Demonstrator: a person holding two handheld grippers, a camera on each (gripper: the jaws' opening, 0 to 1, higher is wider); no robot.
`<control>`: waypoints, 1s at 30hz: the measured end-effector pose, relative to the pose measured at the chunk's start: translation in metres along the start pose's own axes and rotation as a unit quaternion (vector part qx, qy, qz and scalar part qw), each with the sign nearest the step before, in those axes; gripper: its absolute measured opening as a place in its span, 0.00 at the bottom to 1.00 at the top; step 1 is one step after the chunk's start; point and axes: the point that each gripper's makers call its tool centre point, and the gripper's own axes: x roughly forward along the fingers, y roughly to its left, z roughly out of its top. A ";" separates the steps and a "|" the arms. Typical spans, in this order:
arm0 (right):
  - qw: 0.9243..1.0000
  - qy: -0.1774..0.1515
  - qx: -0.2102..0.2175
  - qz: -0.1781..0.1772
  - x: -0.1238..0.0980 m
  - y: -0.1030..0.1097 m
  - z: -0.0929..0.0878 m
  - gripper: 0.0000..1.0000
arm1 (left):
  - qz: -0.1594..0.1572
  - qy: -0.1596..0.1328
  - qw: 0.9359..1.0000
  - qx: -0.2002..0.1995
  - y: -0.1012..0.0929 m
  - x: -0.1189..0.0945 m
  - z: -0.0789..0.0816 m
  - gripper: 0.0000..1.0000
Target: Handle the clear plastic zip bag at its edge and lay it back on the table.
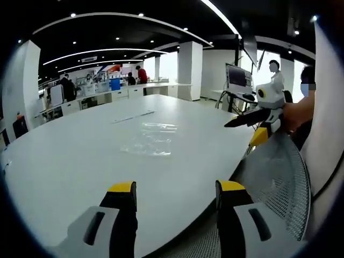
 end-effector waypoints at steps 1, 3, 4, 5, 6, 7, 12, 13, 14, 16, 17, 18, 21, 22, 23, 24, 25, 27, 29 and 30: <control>1.000 0.001 0.000 0.000 0.000 0.000 0.000 0.94 | 0.000 0.000 1.000 0.000 0.000 0.000 0.000 0.57; 1.000 0.001 0.001 0.001 0.000 0.000 -0.001 0.93 | 0.000 0.000 1.000 -0.001 0.001 0.000 0.000 0.57; 1.000 0.000 0.003 0.002 0.000 0.000 0.000 0.93 | 0.000 0.000 1.000 -0.001 0.001 0.000 0.000 0.57; 1.000 0.000 0.003 0.002 0.000 0.000 0.000 0.93 | 0.000 0.000 1.000 -0.001 0.000 0.000 0.000 0.57; 1.000 0.001 0.002 0.002 0.000 0.000 -0.001 0.93 | 0.000 0.000 1.000 -0.001 0.000 0.000 0.000 0.57; 1.000 0.002 0.002 0.002 0.000 0.000 -0.001 0.93 | 0.000 0.000 1.000 -0.001 0.000 0.000 0.000 0.57; 1.000 0.002 0.000 0.003 0.000 0.001 -0.001 0.93 | 0.000 0.000 1.000 0.000 -0.001 0.000 0.000 0.57; 1.000 0.001 0.001 0.003 0.000 0.001 -0.001 0.93 | 0.000 0.000 1.000 0.000 -0.001 0.000 0.000 0.57; 1.000 0.002 0.001 0.004 0.000 0.001 -0.001 0.93 | 0.000 0.000 1.000 0.000 -0.001 0.000 0.001 0.57; 1.000 0.001 0.001 0.004 0.000 0.001 -0.002 0.93 | 0.001 -0.001 1.000 -0.001 -0.001 -0.001 0.001 0.57; 1.000 0.001 0.002 0.004 0.000 0.001 -0.001 0.93 | 0.001 -0.001 1.000 -0.001 -0.002 -0.001 0.002 0.57; 1.000 0.002 0.001 0.005 0.000 0.002 -0.002 0.93 | 0.002 -0.002 1.000 0.000 -0.001 -0.001 0.002 0.57; 1.000 0.003 0.001 0.007 0.000 0.002 -0.002 0.93 | 0.009 -0.004 1.000 -0.001 0.001 -0.001 0.002 0.58; 1.000 0.003 0.001 0.007 0.000 0.002 -0.002 0.93 | 0.010 -0.004 1.000 0.000 0.001 -0.001 0.002 0.58; 1.000 0.003 0.001 0.008 0.000 0.003 -0.002 0.93 | 0.010 -0.004 1.000 0.000 0.001 -0.001 0.002 0.58; 1.000 0.000 0.002 0.008 0.000 0.003 -0.001 0.93 | 0.010 -0.003 1.000 0.000 0.001 -0.001 0.002 0.58; 1.000 0.000 0.002 0.008 0.000 0.003 -0.001 0.93 | 0.010 -0.003 1.000 0.000 0.001 -0.001 0.002 0.58; 1.000 0.002 0.001 0.009 0.000 0.003 -0.002 0.93 | 0.011 -0.003 1.000 -0.001 0.001 -0.001 0.003 0.58; 1.000 0.002 0.000 0.009 0.000 0.003 -0.002 0.93 | 0.013 -0.002 1.000 -0.002 0.001 -0.001 0.003 0.58; 1.000 0.003 0.000 0.010 0.000 0.003 -0.002 0.93 | 0.014 -0.001 1.000 -0.002 0.002 -0.001 0.002 0.59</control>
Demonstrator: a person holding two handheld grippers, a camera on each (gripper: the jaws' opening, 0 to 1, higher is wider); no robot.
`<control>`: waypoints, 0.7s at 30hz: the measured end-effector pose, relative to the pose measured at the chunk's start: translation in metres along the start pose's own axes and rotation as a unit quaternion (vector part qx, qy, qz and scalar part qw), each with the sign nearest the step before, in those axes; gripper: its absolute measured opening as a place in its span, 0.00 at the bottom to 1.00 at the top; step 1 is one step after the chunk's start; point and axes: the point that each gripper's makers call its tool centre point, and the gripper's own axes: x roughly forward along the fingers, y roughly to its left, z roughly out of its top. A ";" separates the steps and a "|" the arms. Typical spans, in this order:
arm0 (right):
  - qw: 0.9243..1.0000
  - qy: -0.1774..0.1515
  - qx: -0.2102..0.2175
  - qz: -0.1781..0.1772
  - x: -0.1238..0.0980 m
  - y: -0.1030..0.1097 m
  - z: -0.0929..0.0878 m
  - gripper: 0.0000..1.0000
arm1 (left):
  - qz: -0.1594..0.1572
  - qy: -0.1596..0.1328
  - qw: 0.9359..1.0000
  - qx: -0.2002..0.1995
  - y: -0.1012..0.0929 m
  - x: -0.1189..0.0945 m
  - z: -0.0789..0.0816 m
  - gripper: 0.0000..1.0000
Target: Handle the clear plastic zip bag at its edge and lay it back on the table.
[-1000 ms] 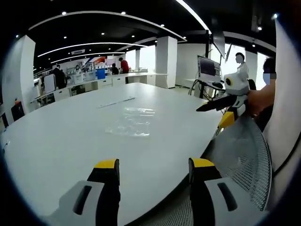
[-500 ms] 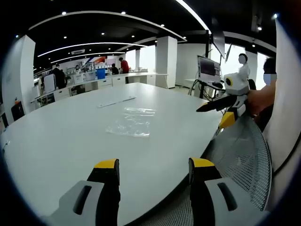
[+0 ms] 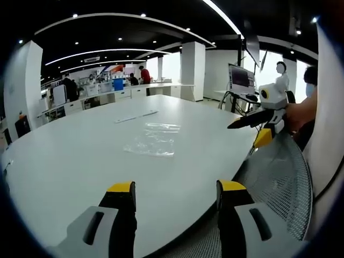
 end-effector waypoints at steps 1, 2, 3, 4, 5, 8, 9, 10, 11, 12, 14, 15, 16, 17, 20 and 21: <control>1.000 0.000 0.000 0.000 0.000 0.000 0.000 0.93 | -0.001 0.001 1.000 0.000 0.000 0.000 0.000 0.59; 1.000 -0.001 0.000 0.000 0.000 0.000 0.000 0.93 | 0.000 0.002 1.000 0.001 0.000 0.000 0.000 0.58; 1.000 -0.001 0.000 0.000 0.000 0.000 0.000 0.93 | 0.000 0.003 1.000 0.000 0.000 0.000 -0.001 0.58; 1.000 -0.001 0.000 0.000 0.000 -0.001 0.000 0.93 | -0.001 0.004 1.000 -0.002 0.000 0.000 -0.001 0.57; 1.000 -0.001 0.000 0.000 0.000 -0.001 0.000 0.93 | 0.000 0.004 1.000 -0.003 0.000 0.000 -0.001 0.57; 1.000 -0.001 0.000 0.001 0.000 0.000 0.000 0.93 | 0.000 0.004 1.000 -0.004 0.001 0.000 -0.002 0.57; 1.000 -0.001 0.000 0.001 0.000 0.000 0.000 0.93 | -0.001 0.005 1.000 -0.004 0.000 0.000 -0.001 0.57; 1.000 -0.001 0.001 0.001 0.000 0.000 0.000 0.93 | -0.001 0.005 1.000 -0.005 0.000 0.000 -0.001 0.57; 1.000 -0.001 0.001 0.001 0.000 0.000 0.000 0.93 | 0.000 0.005 1.000 -0.004 0.000 0.000 -0.001 0.57; 1.000 -0.001 0.000 0.001 0.000 0.000 0.000 0.93 | 0.000 0.005 1.000 -0.004 0.000 0.000 -0.001 0.57; 1.000 -0.001 0.001 0.001 0.001 0.000 0.000 0.93 | 0.000 0.004 1.000 -0.003 0.000 0.000 -0.001 0.58; 1.000 -0.001 0.001 0.001 0.001 0.000 0.000 0.93 | 0.001 0.003 1.000 -0.003 0.000 0.000 -0.001 0.58; 1.000 -0.001 0.001 0.001 0.001 0.000 0.000 0.93 | 0.001 0.004 1.000 -0.003 0.000 0.000 -0.001 0.58; 1.000 -0.001 0.001 0.001 0.001 0.000 0.000 0.93 | 0.001 0.003 1.000 -0.003 0.000 0.000 -0.001 0.58; 1.000 0.000 0.001 0.000 0.001 0.000 0.000 0.93 | 0.001 0.003 1.000 -0.003 0.000 0.000 -0.001 0.58; 1.000 0.000 0.001 0.000 0.001 0.000 0.000 0.93 | 0.001 0.003 1.000 -0.003 0.001 0.000 -0.001 0.58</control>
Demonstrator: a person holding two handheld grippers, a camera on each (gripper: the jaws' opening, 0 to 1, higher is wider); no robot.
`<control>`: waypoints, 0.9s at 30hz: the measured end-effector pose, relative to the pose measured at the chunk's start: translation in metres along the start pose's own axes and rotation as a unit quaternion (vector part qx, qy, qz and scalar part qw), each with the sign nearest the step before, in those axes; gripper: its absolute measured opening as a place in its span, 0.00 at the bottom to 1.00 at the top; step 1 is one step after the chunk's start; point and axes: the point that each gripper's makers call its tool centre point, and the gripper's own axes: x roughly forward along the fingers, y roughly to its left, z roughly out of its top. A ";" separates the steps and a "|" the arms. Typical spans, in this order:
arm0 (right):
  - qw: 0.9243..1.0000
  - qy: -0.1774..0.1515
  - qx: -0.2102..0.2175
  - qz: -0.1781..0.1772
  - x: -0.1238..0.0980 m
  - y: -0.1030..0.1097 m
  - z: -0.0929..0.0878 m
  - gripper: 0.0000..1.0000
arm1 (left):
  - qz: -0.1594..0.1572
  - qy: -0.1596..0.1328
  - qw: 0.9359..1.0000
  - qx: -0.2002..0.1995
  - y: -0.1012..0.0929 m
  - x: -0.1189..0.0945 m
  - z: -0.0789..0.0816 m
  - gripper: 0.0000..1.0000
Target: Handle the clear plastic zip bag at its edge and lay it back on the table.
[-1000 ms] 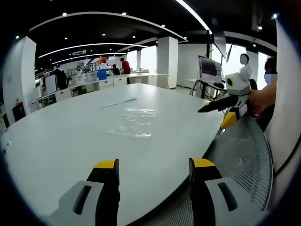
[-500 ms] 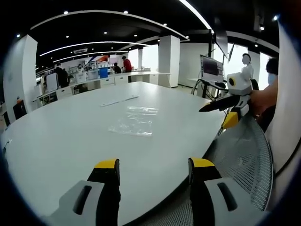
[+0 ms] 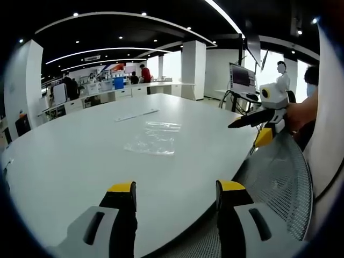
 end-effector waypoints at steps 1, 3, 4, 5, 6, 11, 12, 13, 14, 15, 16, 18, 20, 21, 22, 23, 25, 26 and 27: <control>1.000 0.000 0.000 0.000 0.000 0.000 0.000 0.93 | 0.000 0.000 1.000 0.000 0.000 0.000 0.000 0.58; 1.000 0.001 0.000 0.000 0.000 0.000 0.000 0.93 | 0.000 0.000 1.000 0.000 0.001 0.000 -0.001 0.58; 1.000 0.001 0.000 0.000 0.000 0.000 0.000 0.93 | 0.000 0.000 1.000 0.000 0.001 0.000 -0.001 0.58; 1.000 0.001 -0.001 0.000 0.000 0.000 0.000 0.93 | 0.000 0.000 1.000 0.001 0.001 0.000 -0.001 0.57; 1.000 0.001 -0.001 0.000 0.000 0.000 0.000 0.93 | 0.000 -0.001 1.000 0.001 0.001 0.000 -0.001 0.57; 1.000 0.002 -0.001 0.001 0.000 0.000 0.000 0.92 | 0.001 -0.001 1.000 0.001 0.004 0.001 -0.004 0.57; 1.000 0.002 -0.001 0.001 0.000 0.000 0.000 0.92 | 0.001 -0.001 1.000 0.001 0.005 0.001 -0.004 0.57; 1.000 0.002 0.000 0.001 0.000 0.000 0.000 0.92 | 0.002 -0.001 1.000 0.001 0.005 0.001 -0.004 0.57; 1.000 0.003 -0.001 0.001 0.000 0.000 0.000 0.92 | 0.002 -0.001 1.000 0.001 0.005 0.001 -0.005 0.57; 1.000 0.002 0.000 0.001 0.000 0.000 0.000 0.92 | 0.002 -0.001 1.000 0.001 0.005 0.001 -0.004 0.57; 1.000 0.003 0.000 0.001 0.000 0.000 0.000 0.92 | 0.002 -0.001 1.000 0.001 0.005 0.001 -0.004 0.57; 1.000 0.003 -0.001 0.001 0.000 0.001 0.000 0.92 | 0.002 -0.001 1.000 0.002 0.005 0.001 -0.005 0.57; 1.000 0.002 -0.001 0.001 0.000 0.000 0.000 0.92 | 0.002 -0.001 1.000 0.003 0.004 0.001 -0.004 0.57; 1.000 0.002 -0.001 0.001 0.000 0.000 0.000 0.92 | 0.002 0.000 1.000 0.002 0.004 0.001 -0.004 0.57; 1.000 0.001 0.000 0.001 0.000 0.000 0.000 0.92 | 0.002 0.000 1.000 0.002 0.004 0.001 -0.004 0.57; 1.000 0.001 0.000 0.002 0.000 0.000 0.000 0.91 | 0.003 0.000 1.000 0.002 0.003 0.001 -0.004 0.56; 1.000 0.000 -0.001 0.002 0.000 0.000 0.001 0.91 | 0.003 0.001 1.000 0.002 0.003 0.001 -0.004 0.56; 1.000 0.000 -0.001 0.002 -0.001 0.000 0.001 0.91 | 0.003 0.000 1.000 0.003 0.003 0.001 -0.003 0.56; 1.000 -0.001 -0.001 0.002 -0.001 0.000 0.001 0.91 | 0.003 0.001 1.000 0.002 0.004 0.001 -0.004 0.56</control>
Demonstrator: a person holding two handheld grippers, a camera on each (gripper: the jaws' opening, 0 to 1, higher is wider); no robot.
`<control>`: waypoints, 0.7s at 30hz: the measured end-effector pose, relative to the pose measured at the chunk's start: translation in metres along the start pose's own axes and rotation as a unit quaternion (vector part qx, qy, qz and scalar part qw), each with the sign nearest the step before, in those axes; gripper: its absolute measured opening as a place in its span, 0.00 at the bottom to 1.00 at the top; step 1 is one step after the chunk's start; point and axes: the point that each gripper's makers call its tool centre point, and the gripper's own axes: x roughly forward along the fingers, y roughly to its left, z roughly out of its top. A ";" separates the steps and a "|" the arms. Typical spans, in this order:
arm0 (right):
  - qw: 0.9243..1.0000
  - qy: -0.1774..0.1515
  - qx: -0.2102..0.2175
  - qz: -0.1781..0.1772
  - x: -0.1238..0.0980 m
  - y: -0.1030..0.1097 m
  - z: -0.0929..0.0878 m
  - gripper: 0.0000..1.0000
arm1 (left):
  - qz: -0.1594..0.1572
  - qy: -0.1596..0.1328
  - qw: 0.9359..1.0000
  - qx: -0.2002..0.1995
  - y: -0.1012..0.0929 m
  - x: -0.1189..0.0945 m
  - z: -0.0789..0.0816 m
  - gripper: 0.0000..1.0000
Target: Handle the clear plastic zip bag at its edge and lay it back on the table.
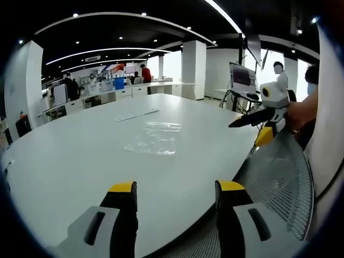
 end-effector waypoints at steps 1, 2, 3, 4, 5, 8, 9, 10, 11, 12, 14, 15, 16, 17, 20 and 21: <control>1.000 -0.001 0.000 -0.001 0.000 0.000 0.000 0.91 | 0.000 0.001 1.000 0.000 0.000 0.000 0.000 0.56; 1.000 -0.003 0.002 -0.001 0.000 -0.001 0.002 0.91 | 0.000 0.001 1.000 0.000 0.001 0.000 -0.001 0.56; 1.000 -0.004 0.002 0.000 0.000 -0.001 0.002 0.91 | 0.000 0.001 1.000 0.000 0.001 0.000 -0.001 0.56; 1.000 -0.003 0.001 0.000 0.000 -0.001 0.002 0.91 | 0.000 0.002 1.000 0.000 0.001 0.001 -0.001 0.56; 1.000 -0.001 0.001 0.000 0.000 -0.001 0.002 0.90 | 0.000 0.002 1.000 0.000 0.001 0.001 -0.001 0.56; 1.000 0.000 0.002 0.002 0.000 -0.002 0.002 0.90 | 0.001 0.003 1.000 0.000 -0.001 0.001 0.001 0.56; 1.000 0.001 0.002 0.003 0.001 -0.002 0.002 0.90 | 0.000 0.004 1.000 0.000 -0.001 0.001 0.001 0.56; 1.000 0.002 0.002 0.004 0.001 -0.002 0.002 0.90 | 0.000 0.004 1.000 0.000 -0.001 0.001 0.001 0.56; 1.000 0.003 0.002 0.005 0.001 -0.003 0.002 0.90 | 0.001 0.004 1.000 0.000 0.000 0.001 0.000 0.56; 1.000 0.006 0.002 0.007 0.001 -0.003 0.001 0.90 | 0.002 0.004 1.000 -0.002 0.000 0.001 0.001 0.56; 1.000 0.007 0.001 0.009 0.002 -0.003 0.002 0.90 | 0.003 0.003 1.000 -0.003 0.000 0.001 0.001 0.56; 1.000 0.010 -0.001 0.011 0.002 -0.004 0.001 0.90 | 0.004 0.004 1.000 -0.003 0.000 0.001 0.002 0.56; 1.000 0.011 0.000 0.013 0.003 -0.005 0.001 0.90 | 0.004 0.004 1.000 -0.004 -0.001 0.001 0.002 0.56; 1.000 0.013 0.000 0.014 0.003 -0.005 0.001 0.90 | 0.005 0.004 1.000 -0.004 -0.001 0.001 0.003 0.56; 1.000 0.018 -0.001 0.018 0.006 -0.008 0.001 0.90 | 0.006 0.005 1.000 -0.005 0.000 0.001 0.002 0.56; 1.000 0.021 -0.004 0.020 0.007 -0.007 0.000 0.90 | 0.006 0.005 1.000 -0.006 0.000 0.001 0.003 0.56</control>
